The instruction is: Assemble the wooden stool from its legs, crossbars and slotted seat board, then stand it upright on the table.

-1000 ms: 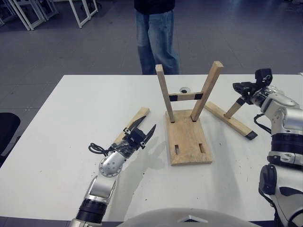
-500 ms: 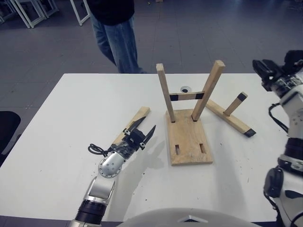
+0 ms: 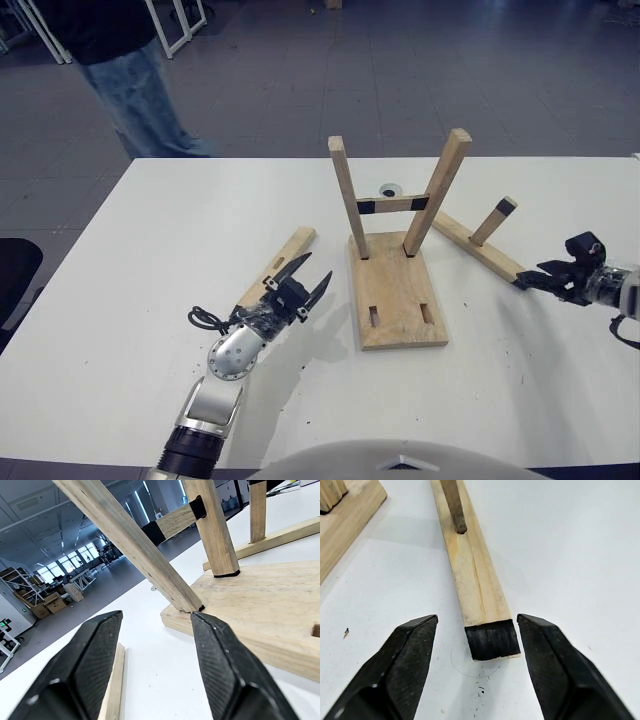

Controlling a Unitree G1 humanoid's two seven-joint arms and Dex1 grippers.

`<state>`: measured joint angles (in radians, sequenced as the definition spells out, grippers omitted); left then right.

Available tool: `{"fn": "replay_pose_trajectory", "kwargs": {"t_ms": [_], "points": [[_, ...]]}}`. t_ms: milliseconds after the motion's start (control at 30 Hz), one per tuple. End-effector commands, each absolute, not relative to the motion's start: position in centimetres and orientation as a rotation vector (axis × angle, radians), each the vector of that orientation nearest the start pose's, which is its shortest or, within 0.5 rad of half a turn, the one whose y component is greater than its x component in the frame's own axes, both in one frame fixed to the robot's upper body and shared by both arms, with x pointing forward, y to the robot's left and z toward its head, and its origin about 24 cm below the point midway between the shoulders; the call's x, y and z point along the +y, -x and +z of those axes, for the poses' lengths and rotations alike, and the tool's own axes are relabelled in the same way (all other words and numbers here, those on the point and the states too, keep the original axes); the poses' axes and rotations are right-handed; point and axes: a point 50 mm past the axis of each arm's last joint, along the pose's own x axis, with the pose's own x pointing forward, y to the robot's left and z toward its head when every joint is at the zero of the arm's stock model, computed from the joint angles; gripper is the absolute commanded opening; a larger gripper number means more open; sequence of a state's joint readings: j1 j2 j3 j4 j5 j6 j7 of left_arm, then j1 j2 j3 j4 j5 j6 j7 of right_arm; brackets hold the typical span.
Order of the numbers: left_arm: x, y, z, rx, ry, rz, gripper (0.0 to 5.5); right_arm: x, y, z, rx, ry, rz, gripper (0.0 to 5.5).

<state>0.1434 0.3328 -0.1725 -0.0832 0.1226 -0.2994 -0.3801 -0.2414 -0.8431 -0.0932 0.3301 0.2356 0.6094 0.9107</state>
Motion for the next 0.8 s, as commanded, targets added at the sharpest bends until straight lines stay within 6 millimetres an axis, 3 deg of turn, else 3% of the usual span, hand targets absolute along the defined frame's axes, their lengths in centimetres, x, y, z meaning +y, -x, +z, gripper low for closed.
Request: {"fn": "replay_pose_trajectory", "kwargs": {"t_ms": [33,233,500,633,800], "points": [[14.6,-21.4,4.5,-0.145,-0.45,-0.633,2.53,-32.5,-26.5,6.2,0.77,0.219,0.479,2.93],[14.5,-21.7,4.7,-0.153,-0.455,-0.647,2.53,-31.5,-27.8,4.7,0.777,0.248,0.498,2.93],[14.3,-21.4,4.4,-0.149,-0.444,-0.637,2.53,-30.7,-29.8,5.2,0.652,0.222,0.411,2.93],[14.3,-21.7,4.6,-0.154,-0.448,-0.645,2.53,-28.8,-30.1,3.7,0.634,0.209,0.386,2.28],[15.0,-22.6,5.7,-0.18,-0.427,-0.61,2.53,-29.0,-30.2,3.6,0.564,0.278,0.274,1.25]]}}
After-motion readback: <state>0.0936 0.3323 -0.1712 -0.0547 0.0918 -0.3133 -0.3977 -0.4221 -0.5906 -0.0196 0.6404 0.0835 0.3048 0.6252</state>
